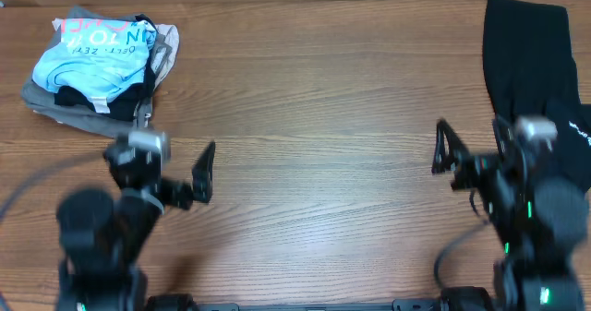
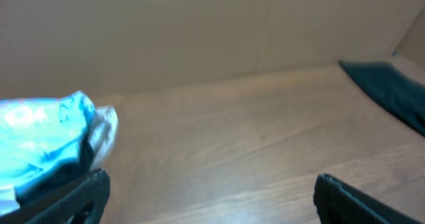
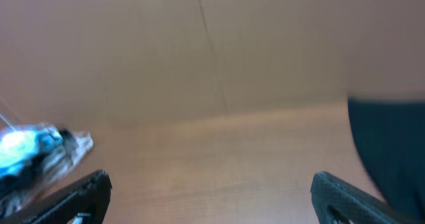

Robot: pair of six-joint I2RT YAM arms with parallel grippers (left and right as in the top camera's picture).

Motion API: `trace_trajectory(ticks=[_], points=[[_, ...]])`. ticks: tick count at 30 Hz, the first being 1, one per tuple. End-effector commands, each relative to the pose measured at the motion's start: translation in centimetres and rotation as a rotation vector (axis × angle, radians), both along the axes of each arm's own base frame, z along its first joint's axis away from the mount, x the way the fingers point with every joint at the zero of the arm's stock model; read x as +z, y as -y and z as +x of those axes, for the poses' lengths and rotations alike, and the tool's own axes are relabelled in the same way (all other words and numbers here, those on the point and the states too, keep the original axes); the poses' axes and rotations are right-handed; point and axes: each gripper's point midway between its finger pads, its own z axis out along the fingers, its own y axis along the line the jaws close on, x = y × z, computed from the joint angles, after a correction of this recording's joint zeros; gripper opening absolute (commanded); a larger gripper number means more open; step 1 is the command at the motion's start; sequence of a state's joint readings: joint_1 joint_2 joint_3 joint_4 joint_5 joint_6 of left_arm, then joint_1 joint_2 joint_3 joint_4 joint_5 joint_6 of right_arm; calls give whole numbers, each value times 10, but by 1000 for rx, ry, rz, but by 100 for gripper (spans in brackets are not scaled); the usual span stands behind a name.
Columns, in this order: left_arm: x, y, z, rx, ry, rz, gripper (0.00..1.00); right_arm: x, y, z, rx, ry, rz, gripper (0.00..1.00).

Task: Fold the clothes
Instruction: 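Reach the right gripper to the black shirt and grasp its edge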

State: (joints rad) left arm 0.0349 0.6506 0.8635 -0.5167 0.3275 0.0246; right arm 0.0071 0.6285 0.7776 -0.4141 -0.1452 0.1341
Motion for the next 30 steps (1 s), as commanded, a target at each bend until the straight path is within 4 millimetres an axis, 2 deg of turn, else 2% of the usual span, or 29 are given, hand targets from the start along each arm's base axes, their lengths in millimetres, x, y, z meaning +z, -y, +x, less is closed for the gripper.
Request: trace_trajectory(ticks=[1, 3, 6, 9, 10, 12, 17, 19, 26, 28, 30], points=[[2, -1, 31, -6, -152, -13, 100, -13, 1, 36, -1, -171, -13, 100], [-10, -1, 47, -6, -282, -18, 100, -26, 3, 57, -12, -244, -17, 100], [-31, -2, 71, -5, -429, -25, 100, -59, 4, 87, -19, -343, -21, 100], [-64, -3, 92, -5, -545, -33, 100, -105, 11, 106, -56, -466, -37, 100], [-86, 0, 103, -20, -604, -47, 100, -136, 18, 114, -100, -548, -30, 100], [-107, 4, 112, -44, -660, -68, 100, -163, 31, 117, -190, -631, 21, 100], [-147, 11, 123, -82, -763, -104, 100, -212, 86, 104, -454, -791, 150, 99], [-158, 13, 126, -88, -790, -109, 100, -226, 118, 91, -586, -839, 208, 98], [-165, 16, 131, -97, -789, -105, 100, -245, 193, 62, -794, -836, 317, 97], [-163, 21, 134, -107, -774, -99, 100, -258, 209, 52, -861, -842, 366, 95], [-162, 24, 136, -115, -762, -95, 100, -272, 217, 44, -903, -871, 397, 94]])
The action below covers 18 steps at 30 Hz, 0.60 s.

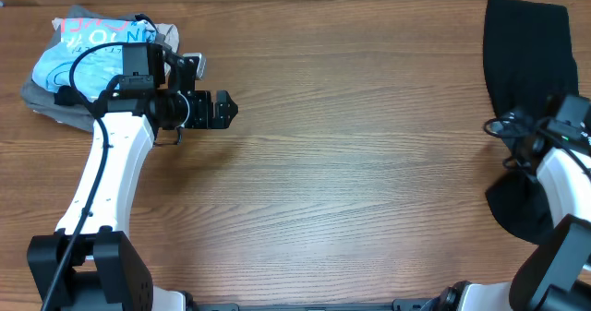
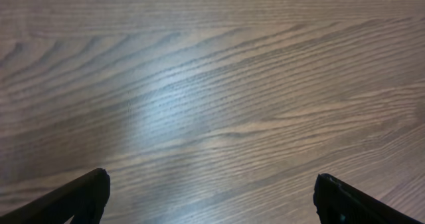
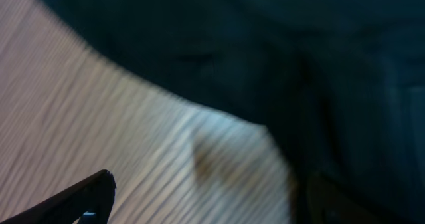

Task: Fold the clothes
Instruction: 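Reach the right gripper to the black shirt and grasp its edge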

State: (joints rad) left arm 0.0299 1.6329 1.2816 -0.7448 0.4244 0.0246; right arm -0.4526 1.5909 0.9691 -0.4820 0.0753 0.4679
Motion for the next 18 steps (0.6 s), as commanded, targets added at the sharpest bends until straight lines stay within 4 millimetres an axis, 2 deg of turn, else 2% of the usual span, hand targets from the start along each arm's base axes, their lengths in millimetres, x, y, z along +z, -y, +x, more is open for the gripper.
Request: trace_trajectory(ticks=[1, 3, 8, 10, 12, 13, 14, 16, 18], points=[[8, 13, 7, -32, 34, -19, 100, -35, 13, -21, -107, -70, 51, 91], [9, 16, 8, -39, 45, -18, 100, -53, 18, -30, -130, -118, 59, 88], [11, 23, 11, -59, 61, -16, 100, -94, 15, -48, -151, -227, 109, 83], [10, 26, 10, -65, 60, -12, 100, -102, 14, -51, -152, -252, 119, 81], [10, 27, 10, -68, 59, -10, 100, -107, 12, -53, -151, -265, 125, 75], [10, 28, 10, -68, 60, -10, 100, -108, 12, -54, -151, -266, 126, 69], [10, 27, 10, -68, 60, -10, 98, -108, 11, -53, -148, -263, 129, 36], [10, 27, 11, -67, 66, -10, 93, -108, 6, -49, -133, -250, 149, 4], [13, 27, 15, -68, 85, -10, 86, -106, -16, -31, -23, -186, 237, 4]])
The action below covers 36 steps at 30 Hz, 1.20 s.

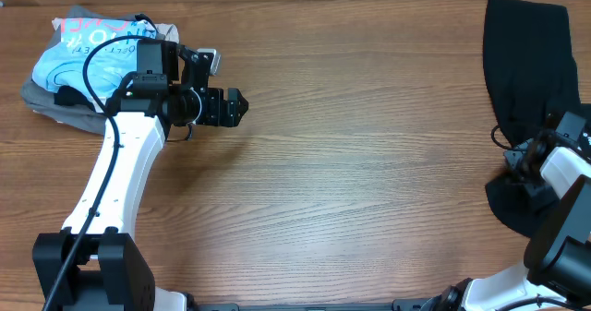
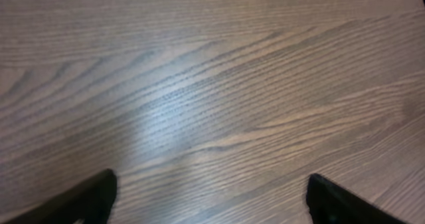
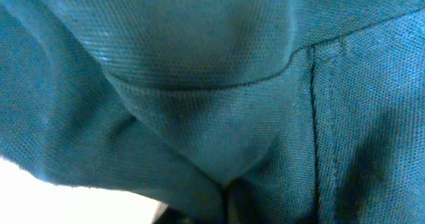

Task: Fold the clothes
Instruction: 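Reach the right gripper to the black shirt and grasp its edge, then drag the black shirt with the right gripper toward table center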

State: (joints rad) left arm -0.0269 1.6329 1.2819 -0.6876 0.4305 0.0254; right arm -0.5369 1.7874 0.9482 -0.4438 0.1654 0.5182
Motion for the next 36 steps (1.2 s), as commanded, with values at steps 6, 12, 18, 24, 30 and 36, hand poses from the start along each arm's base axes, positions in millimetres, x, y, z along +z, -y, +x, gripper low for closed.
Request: trace_trajectory(ticks=[6, 12, 18, 24, 30, 36], points=[[13, 2, 14, 0, 58, -1, 80, -14, -129, 53, 455, 125, 377, 4], [18, -18, 18, 54, 56, 42, 82, 7, -254, 65, 882, 25, 393, 4], [22, -37, 23, 103, 64, 44, 84, 45, -383, 43, 1277, -92, 308, 10], [20, -53, 24, 145, 64, 85, 86, 97, -481, 8, 1585, -69, 269, 31], [20, -56, 25, 154, 65, 104, 87, 147, -509, 5, 1609, -18, 214, 48], [32, -38, 25, 105, 77, 69, 85, 176, -436, 64, 1321, 47, 176, 62]])
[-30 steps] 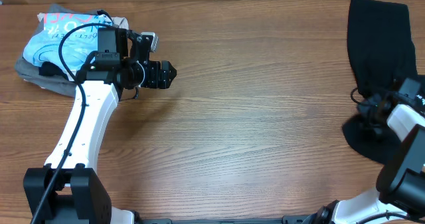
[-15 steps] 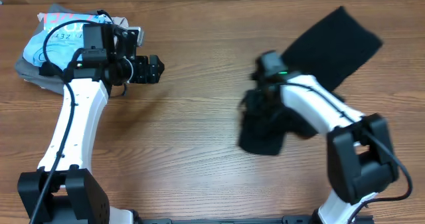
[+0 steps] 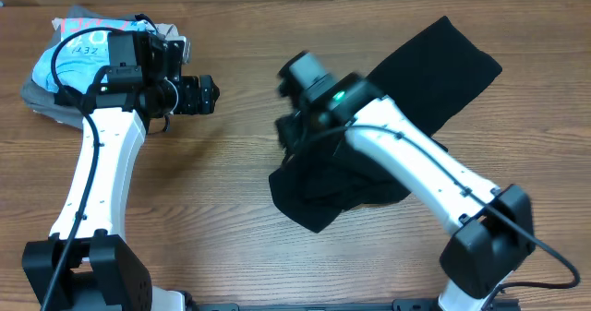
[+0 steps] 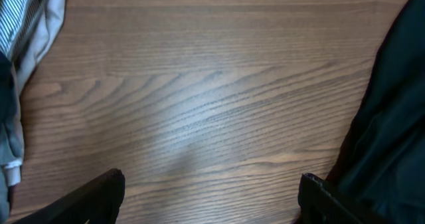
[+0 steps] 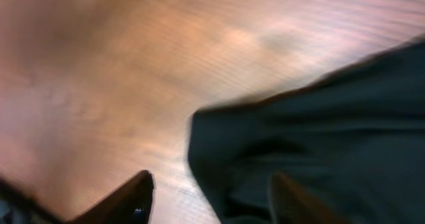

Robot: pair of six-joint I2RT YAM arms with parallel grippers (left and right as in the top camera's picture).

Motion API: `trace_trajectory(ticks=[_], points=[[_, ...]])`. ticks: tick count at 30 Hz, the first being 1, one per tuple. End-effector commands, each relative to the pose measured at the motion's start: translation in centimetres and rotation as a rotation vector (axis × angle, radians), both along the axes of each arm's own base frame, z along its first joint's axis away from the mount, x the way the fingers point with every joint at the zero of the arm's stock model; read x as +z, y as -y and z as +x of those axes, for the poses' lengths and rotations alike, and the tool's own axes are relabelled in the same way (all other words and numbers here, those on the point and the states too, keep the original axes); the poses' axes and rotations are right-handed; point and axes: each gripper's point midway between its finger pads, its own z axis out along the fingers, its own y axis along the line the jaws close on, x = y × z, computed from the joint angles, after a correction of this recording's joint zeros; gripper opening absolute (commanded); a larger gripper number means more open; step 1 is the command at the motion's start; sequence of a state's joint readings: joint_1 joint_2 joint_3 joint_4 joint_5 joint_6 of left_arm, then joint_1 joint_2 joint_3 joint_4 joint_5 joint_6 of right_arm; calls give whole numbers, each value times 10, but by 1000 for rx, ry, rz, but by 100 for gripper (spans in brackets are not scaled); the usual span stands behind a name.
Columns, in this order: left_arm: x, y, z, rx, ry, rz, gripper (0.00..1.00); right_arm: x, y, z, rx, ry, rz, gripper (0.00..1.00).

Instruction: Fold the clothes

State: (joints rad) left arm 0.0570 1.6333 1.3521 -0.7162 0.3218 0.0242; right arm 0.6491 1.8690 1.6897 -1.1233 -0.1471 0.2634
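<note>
A black garment (image 3: 323, 186) lies crumpled across the middle of the wooden table (image 3: 212, 219), with one part stretching to the far right. My right gripper (image 3: 292, 137) hangs over its left end. In the right wrist view that gripper (image 5: 209, 199) is open, its fingers (image 5: 136, 197) apart over the garment's edge (image 5: 319, 131); the picture is blurred. My left gripper (image 3: 205, 94) is open above bare wood at the far left. In the left wrist view, the left gripper (image 4: 209, 199) has the garment (image 4: 392, 117) at the right edge.
A pile of clothes (image 3: 55, 66), light blue on top with grey beneath, sits at the far left corner behind my left arm. Its edge (image 4: 20, 24) shows in the left wrist view.
The black garment has moved from the table's right edge to the middle. My right gripper, then pressed into the cloth at the right, is now open over the garment's left end. The left gripper shifted slightly left.
Both grippers first stood open near the front edge, with the garment at the far right. Then the left arm reached out beside the pile and the right gripper came to the garment. It then closed in on the cloth. Now the garment lies mid-table.
</note>
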Motion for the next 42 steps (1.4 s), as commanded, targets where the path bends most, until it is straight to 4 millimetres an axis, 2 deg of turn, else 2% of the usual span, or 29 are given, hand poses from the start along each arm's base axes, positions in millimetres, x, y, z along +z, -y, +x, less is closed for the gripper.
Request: trace_trajectory(ticks=[1, 4, 7, 10, 13, 15, 17, 20, 21, 24, 28, 32, 35, 40, 41, 42], points=[[16, 22, 7, -63, 40, -31, 85, 25, 70, 54, -257, 67, 0, 64], [17, 55, 1, -180, 51, -43, 84, 24, 134, 82, -427, 59, 0, 76], [18, 100, -6, -334, 89, -16, 85, 26, 195, 104, -578, 70, 22, 86], [14, 152, -11, -493, 144, 3, 89, 31, 248, 119, -699, 87, 77, 89], [5, 204, -14, -602, 191, -6, 90, 33, 290, 124, -792, 99, 101, 89], [-8, 244, -15, -661, 214, -29, 92, 32, 315, 123, -848, 101, 100, 89], [-26, 279, -15, -716, 228, -44, 95, 30, 332, 121, -884, 97, 95, 89], [-48, 320, -12, -780, 228, -51, 96, 28, 346, 117, -918, 85, 91, 90], [-57, 341, -8, -808, 222, -52, 97, 28, 349, 115, -925, 82, 89, 90], [-68, 371, 2, -839, 210, -46, 98, 28, 349, 115, -908, 83, 82, 90], [-89, 394, 4, -888, 153, -24, 98, 27, 348, 114, -907, 81, 81, 91], [-119, 397, -8, -931, 88, 22, 98, 28, 349, 115, -907, 83, 82, 93], [-133, 392, -10, -922, 53, 56, 91, 28, 349, 116, -907, 87, 83, 93], [-135, 389, -8, -910, 53, 77, 74, 28, 349, 117, -907, 94, 84, 93], [-135, 389, -8, -910, 54, 76, 68, 28, 349, 117, -907, 94, 84, 93], [-135, 389, -8, -910, 54, 76, 56, 28, 349, 117, -907, 94, 84, 93]])
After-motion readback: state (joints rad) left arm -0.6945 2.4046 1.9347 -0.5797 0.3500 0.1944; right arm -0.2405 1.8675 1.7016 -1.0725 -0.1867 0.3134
